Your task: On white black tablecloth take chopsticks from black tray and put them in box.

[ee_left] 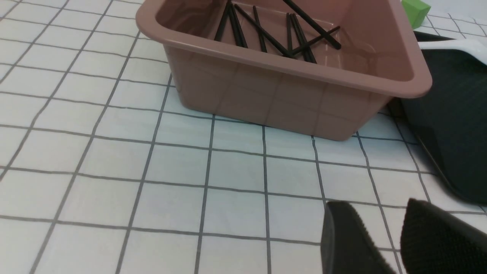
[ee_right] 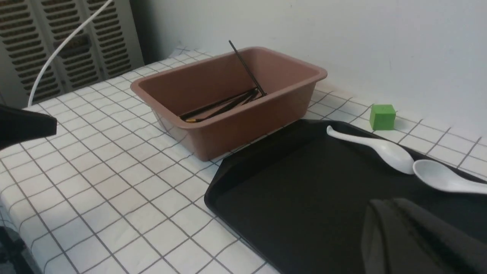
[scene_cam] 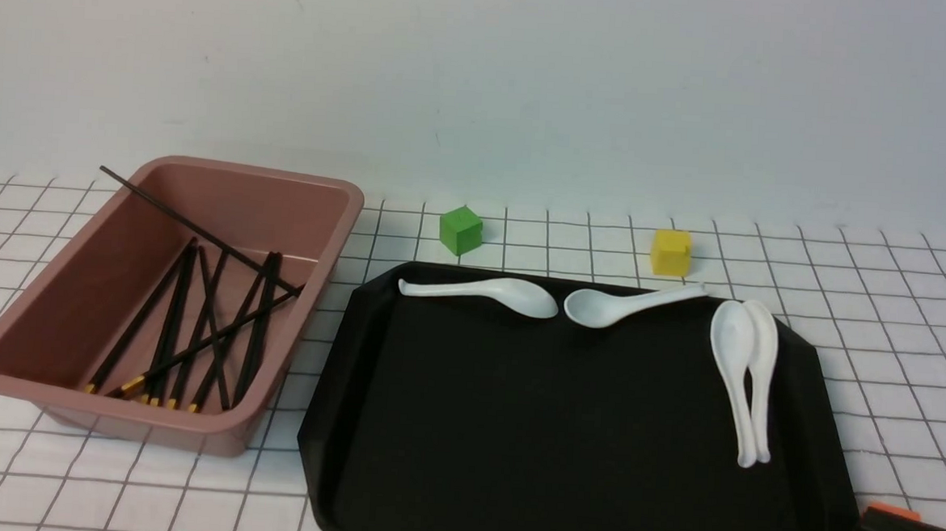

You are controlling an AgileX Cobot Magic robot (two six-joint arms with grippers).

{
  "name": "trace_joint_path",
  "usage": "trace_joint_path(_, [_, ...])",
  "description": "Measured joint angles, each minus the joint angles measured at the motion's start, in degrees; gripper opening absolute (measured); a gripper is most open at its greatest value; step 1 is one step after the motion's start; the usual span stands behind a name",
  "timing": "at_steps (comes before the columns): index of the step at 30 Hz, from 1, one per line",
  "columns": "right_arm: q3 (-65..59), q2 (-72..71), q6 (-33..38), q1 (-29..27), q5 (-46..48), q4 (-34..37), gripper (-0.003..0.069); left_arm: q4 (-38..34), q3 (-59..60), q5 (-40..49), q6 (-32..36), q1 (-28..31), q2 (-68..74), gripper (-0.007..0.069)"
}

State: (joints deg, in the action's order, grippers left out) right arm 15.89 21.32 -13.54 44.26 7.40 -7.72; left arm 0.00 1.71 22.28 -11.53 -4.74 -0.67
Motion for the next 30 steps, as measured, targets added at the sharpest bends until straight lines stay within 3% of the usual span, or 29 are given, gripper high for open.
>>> trace_joint_path(12, [-1.49,-1.10,1.74,-1.09,1.15,0.78,0.0020,0.00,0.00,0.00,0.00,0.00,0.00,0.0239])
trace_joint_path(17, [-4.53,-5.55,7.11,-9.71,1.05,6.13,0.0024,0.00,0.00,0.00,0.00,0.00,0.00,0.0239])
trace_joint_path(24, [-13.20,-16.57,15.33,-28.76,1.69,8.75,0.0029,0.00,0.00,0.00,0.00,0.00,0.00,0.0239])
trace_joint_path(30, [-17.30,-21.40,15.89,-35.64,3.76,8.75,0.0038,0.00,0.00,0.00,0.00,0.00,0.00,0.0239])
